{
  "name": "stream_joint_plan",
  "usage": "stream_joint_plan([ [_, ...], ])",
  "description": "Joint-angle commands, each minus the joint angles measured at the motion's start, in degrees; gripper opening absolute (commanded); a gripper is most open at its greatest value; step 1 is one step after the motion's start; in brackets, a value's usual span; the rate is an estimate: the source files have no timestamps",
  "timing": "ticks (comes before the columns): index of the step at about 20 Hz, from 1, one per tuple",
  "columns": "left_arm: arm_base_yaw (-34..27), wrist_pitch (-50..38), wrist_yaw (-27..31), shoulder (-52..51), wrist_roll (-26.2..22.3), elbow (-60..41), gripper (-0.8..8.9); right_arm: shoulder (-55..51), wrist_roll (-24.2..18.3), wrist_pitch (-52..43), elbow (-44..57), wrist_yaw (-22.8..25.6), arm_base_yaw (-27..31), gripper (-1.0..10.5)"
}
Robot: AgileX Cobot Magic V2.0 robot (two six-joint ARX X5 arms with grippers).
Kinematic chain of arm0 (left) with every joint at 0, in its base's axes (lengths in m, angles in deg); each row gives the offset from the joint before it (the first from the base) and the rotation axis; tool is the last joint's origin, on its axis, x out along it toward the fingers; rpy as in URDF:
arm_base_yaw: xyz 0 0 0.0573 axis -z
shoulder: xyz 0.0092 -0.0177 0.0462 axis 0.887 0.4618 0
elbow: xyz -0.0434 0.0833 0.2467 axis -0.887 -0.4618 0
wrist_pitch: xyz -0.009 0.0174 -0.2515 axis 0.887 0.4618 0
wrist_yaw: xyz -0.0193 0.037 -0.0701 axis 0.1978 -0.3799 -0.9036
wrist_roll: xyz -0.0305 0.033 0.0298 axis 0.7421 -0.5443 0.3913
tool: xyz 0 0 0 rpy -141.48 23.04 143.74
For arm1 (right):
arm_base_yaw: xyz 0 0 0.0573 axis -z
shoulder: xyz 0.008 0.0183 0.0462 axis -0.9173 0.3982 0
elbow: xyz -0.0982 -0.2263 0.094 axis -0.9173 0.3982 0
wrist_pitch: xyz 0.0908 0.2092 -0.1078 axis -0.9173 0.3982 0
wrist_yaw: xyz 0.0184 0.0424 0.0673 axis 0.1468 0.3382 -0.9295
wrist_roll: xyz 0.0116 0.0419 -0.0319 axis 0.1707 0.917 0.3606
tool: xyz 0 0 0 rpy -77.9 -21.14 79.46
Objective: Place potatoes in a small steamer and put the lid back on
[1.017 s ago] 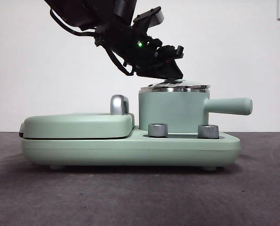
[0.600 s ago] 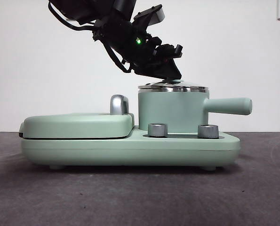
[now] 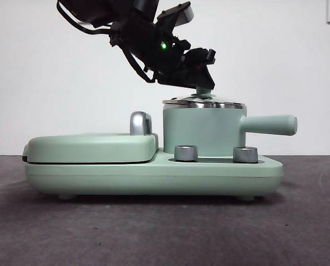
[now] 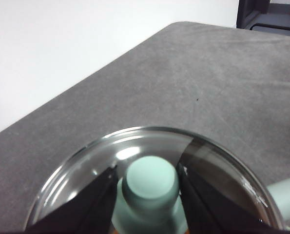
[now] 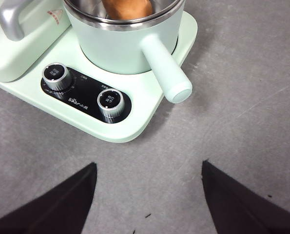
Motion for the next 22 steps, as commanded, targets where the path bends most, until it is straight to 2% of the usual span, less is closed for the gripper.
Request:
stream_joint_plan([
  [1, 0.6, -0.5, 0.1, -1.0, 0.9, 1.1, 2.55, 0.3, -0.7, -0.2, -0.3, 0.0, -0.3, 3.4],
  [4, 0.3, 2.9, -0.1, -4.0, 7.0, 1.1, 2.53, 0.3, -0.7, -0.2, -0.3, 0.0, -0.3, 3.4],
  [8, -3.0, 13.7, -8.7, -9.5, 19.0, 1.1, 2.49, 0.3, -0.6, 0.2, -0.3, -0.1, -0.3, 3.4],
  [12, -6.1, 23.5, -11.1, -13.5, 20.5, -0.3, 2.48, 0.4, -0.3, 0.6, -0.3, -1.9, -0.3, 3.4],
  [15, -7.3, 22.9, -11.1, -18.3, 21.4, -6.1, 2.49, 0.4, -0.2, 0.6, -0.3, -3.3, -0.3, 3.4],
  [22, -8.0, 15.0, -10.9, -34.8, 26.4, -28.2, 2.48, 0.4, -0.2, 0.5, -0.3, -3.3, -0.9, 3.4],
])
